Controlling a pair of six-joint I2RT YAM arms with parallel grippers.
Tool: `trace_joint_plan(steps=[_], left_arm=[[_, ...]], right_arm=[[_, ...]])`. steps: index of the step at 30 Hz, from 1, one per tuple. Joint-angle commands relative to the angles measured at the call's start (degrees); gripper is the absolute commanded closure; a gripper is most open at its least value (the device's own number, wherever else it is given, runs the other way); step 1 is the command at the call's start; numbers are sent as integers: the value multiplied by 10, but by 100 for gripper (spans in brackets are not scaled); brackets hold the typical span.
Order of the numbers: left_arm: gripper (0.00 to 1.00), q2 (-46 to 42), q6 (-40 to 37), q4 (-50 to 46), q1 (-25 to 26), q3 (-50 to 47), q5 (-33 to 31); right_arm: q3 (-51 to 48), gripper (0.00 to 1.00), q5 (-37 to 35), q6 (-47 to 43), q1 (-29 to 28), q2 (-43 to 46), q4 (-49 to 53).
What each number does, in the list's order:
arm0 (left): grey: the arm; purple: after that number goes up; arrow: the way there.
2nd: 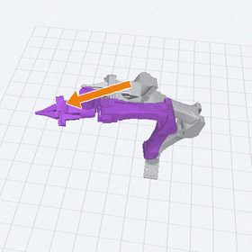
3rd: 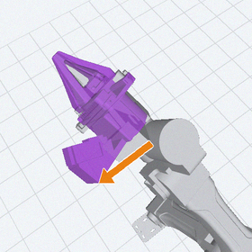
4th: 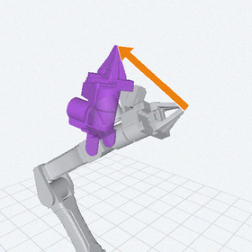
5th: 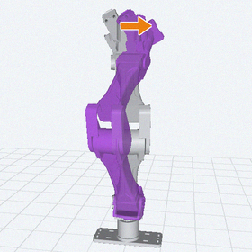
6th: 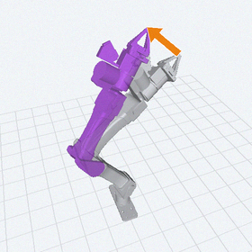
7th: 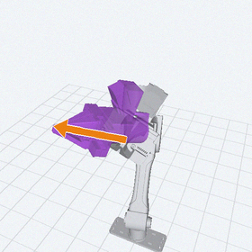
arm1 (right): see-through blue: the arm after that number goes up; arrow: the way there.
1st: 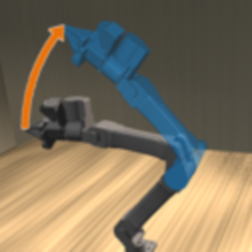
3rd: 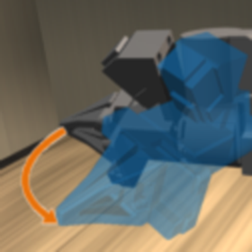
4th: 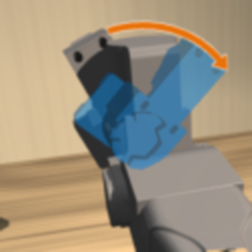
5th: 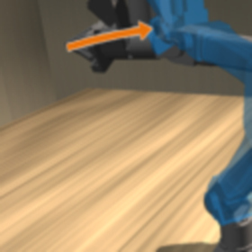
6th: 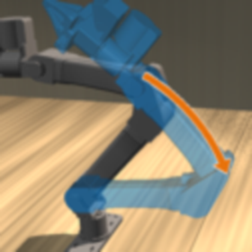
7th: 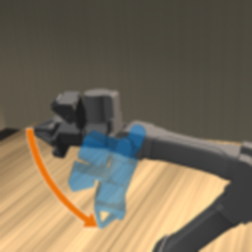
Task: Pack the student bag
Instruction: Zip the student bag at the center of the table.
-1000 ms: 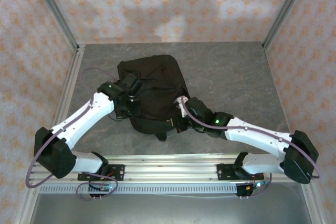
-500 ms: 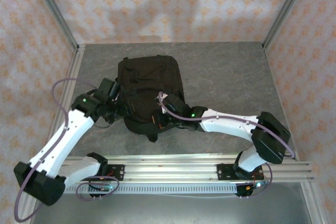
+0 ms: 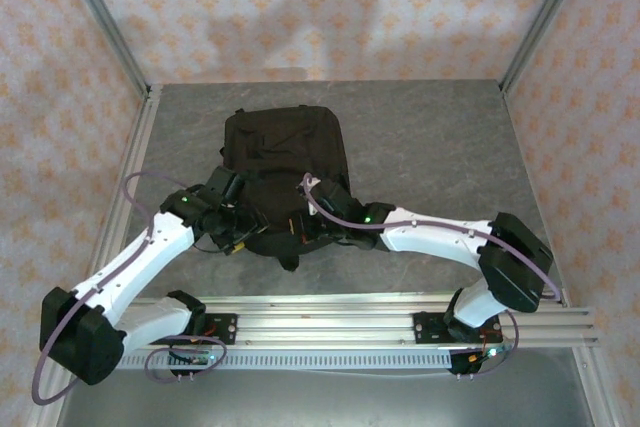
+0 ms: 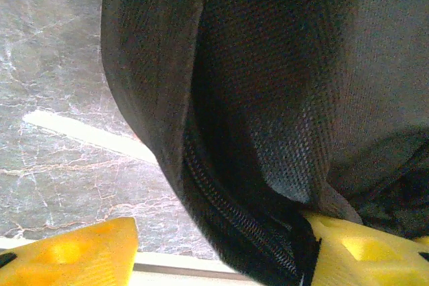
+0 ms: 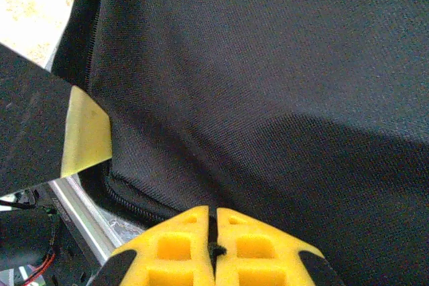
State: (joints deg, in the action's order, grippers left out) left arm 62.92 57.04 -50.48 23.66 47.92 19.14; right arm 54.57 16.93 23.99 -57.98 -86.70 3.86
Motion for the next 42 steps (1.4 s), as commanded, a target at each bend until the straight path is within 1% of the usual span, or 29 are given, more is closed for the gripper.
trace_joint_plan(steps=[1, 2, 4, 5, 6, 8, 9, 10, 14, 18, 19, 22, 27, 30, 33, 34, 35, 37, 39, 40, 41, 42], left_arm=[[38, 13, 6, 35, 4, 12, -4], [41, 18, 6, 36, 4, 12, -4], [51, 25, 0, 41, 4, 11, -1], [60, 28, -5, 39, 4, 12, -4], [72, 31, -15, 34, 4, 14, -9], [92, 40, -38, 11, 2, 25, -27], [100, 44, -50, -6, -1, 30, -39], [100, 48, -58, -18, -7, 33, -44], [100, 55, -81, -41, -41, 41, -38], [100, 67, -112, -63, -61, 67, -51], [100, 75, -120, -67, -64, 73, -51], [100, 100, -144, -74, -72, 91, -50], [100, 131, -176, -81, -78, 124, -64], [100, 132, -198, -90, -87, 150, -91], [100, 136, -221, -106, -112, 183, -114], [98, 137, -225, -110, -121, 190, -116], [94, 138, -229, -116, -130, 198, -117], [80, 137, -227, -127, -138, 204, -115], [63, 124, -214, -130, -138, 195, -99], [56, 113, -200, -128, -138, 186, -83], [52, 99, -184, -125, -138, 176, -65], [50, 88, -169, -121, -137, 167, -51]], right_arm=[[-15, 100, -19, 6, -2, 29, -25], [-19, 100, -20, 6, -1, 32, -25], [-23, 100, -19, 4, -2, 36, -23], [-26, 100, -19, 1, -1, 39, -20], [-29, 100, -20, -1, -1, 42, -16], [-39, 100, -21, -6, -2, 49, -9], [-43, 100, -20, -10, -2, 55, -4], [-49, 100, -20, -14, -1, 60, 1], [-75, 100, -36, -34, -1, 89, 24], [-93, 100, -87, -48, 1, 111, 48], [-95, 100, -89, -49, 4, 112, 49], [-94, 100, -81, -46, 10, 108, 39], [-55, 100, -35, -44, 10, 68, 33], [-25, 100, -17, -40, 8, 37, 28], [2, 100, -8, -29, 3, 5, 18], [11, 100, -5, -22, 3, -5, 12], [21, 100, 0, -15, 2, -17, 6], [40, 100, 0, -3, 0, -35, 0], [55, 100, 2, 3, -1, -53, -6], [62, 100, 4, 4, -1, -61, -7], [69, 100, 5, 5, -1, -69, -5], [74, 100, 5, 4, -1, -74, -3]])
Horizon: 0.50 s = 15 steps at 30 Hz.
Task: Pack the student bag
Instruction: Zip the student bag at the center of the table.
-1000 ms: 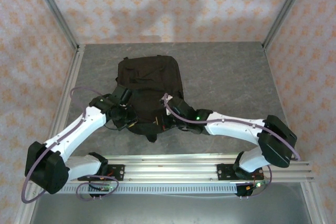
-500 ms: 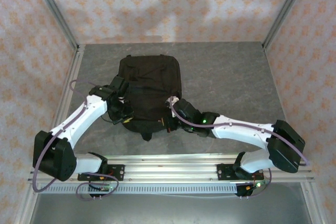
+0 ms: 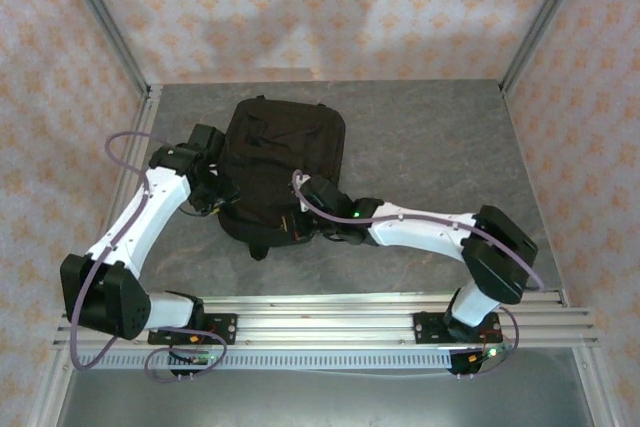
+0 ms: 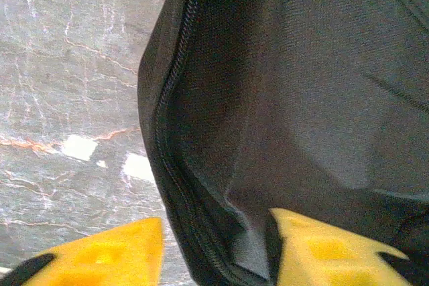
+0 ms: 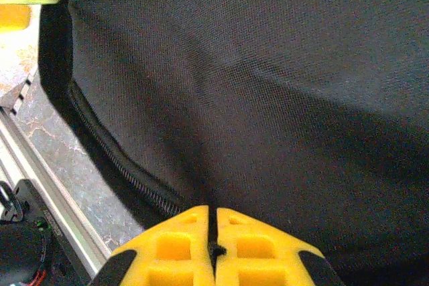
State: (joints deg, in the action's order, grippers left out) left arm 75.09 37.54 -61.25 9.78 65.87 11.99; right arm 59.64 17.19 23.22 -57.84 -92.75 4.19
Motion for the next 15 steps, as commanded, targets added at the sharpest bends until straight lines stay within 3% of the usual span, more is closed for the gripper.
trace_joint_plan(steps=[1, 4, 8, 15], left_arm=[[48, -46, 43, -10, 1, -21, 39], [47, -70, 85, 16, 30, -47, 64], [40, -95, 126, 55, 96, -60, 39], [34, -91, 199, 94, 109, -116, 50]], right_arm=[[29, 100, 1, 10, -2, -17, -2], [36, 100, -4, 6, -3, -23, 7], [36, 100, -12, 3, -2, -21, 9], [35, 100, -23, 8, -2, -25, 12]])
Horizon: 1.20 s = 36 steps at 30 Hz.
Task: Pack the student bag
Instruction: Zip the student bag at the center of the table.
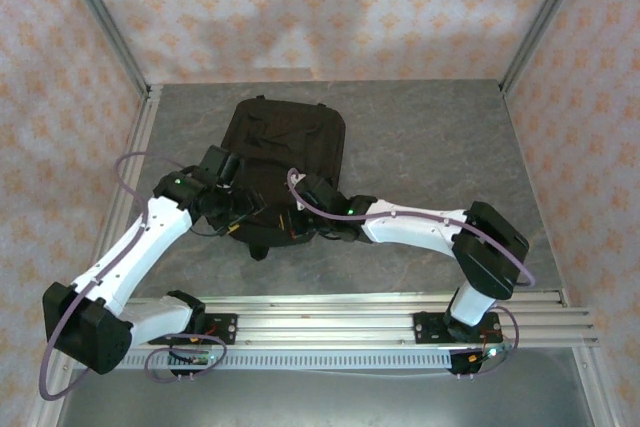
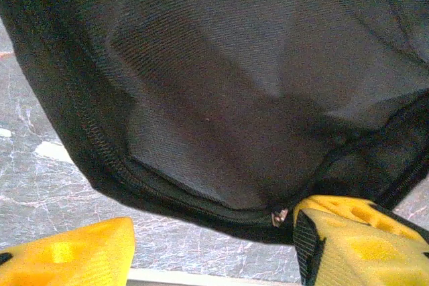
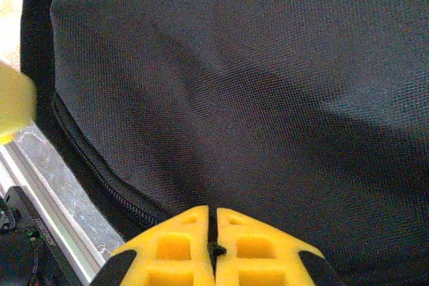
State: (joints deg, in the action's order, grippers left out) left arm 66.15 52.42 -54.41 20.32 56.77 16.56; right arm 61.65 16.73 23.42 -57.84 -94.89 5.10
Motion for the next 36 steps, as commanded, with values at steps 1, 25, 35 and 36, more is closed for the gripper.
trace_joint_plan(steps=[1, 25, 35, 36], left_arm=[[34, -1, 60, 32, 3, -32, 5], [100, 54, -33, -32, -61, -44, -67], [100, 82, -119, -75, -68, 16, -129], [100, 87, -126, -80, -68, 27, -142]], right_arm=[[15, 100, -18, 7, -2, -6, 2], [-64, 100, -28, -13, 25, 83, 8], [-91, 100, -38, -51, 64, 118, 25], [-93, 100, -43, -56, 67, 123, 28]])
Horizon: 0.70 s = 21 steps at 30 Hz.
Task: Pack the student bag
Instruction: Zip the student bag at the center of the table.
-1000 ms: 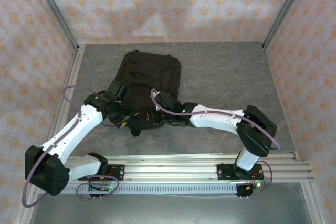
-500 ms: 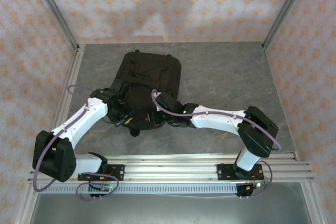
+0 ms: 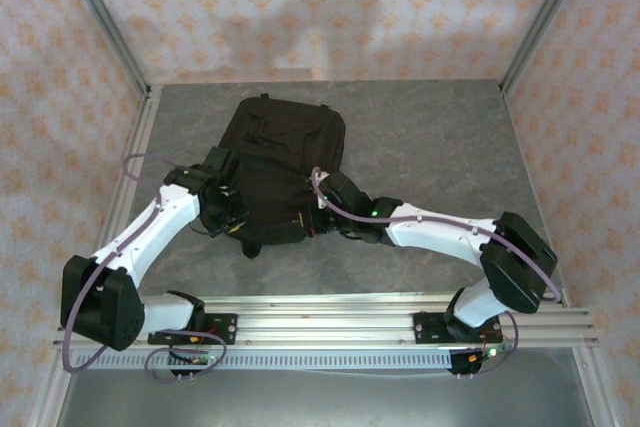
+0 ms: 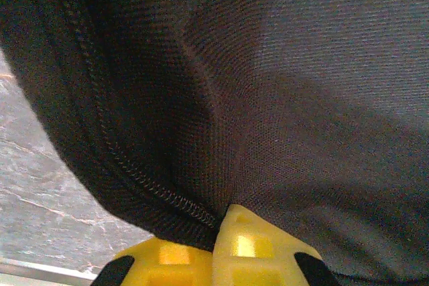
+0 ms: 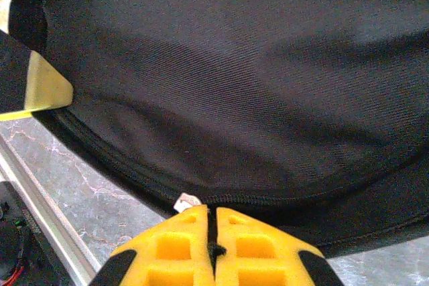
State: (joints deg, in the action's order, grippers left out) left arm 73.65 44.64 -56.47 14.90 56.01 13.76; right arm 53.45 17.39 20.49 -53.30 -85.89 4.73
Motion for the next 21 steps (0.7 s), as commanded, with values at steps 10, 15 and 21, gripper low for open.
trace_joint_plan(steps=[10, 15, 21], left_arm=[[86, 51, -75, -75, -55, 134, -130], [53, 3, -9, -58, -46, 96, -38], [42, -76, 189, -30, -8, 19, 59]], right_arm=[[11, 100, 61, -12, 20, 10, 15], [59, 100, 70, 23, 1, -41, -11], [97, 100, 47, 29, -14, -77, -9]])
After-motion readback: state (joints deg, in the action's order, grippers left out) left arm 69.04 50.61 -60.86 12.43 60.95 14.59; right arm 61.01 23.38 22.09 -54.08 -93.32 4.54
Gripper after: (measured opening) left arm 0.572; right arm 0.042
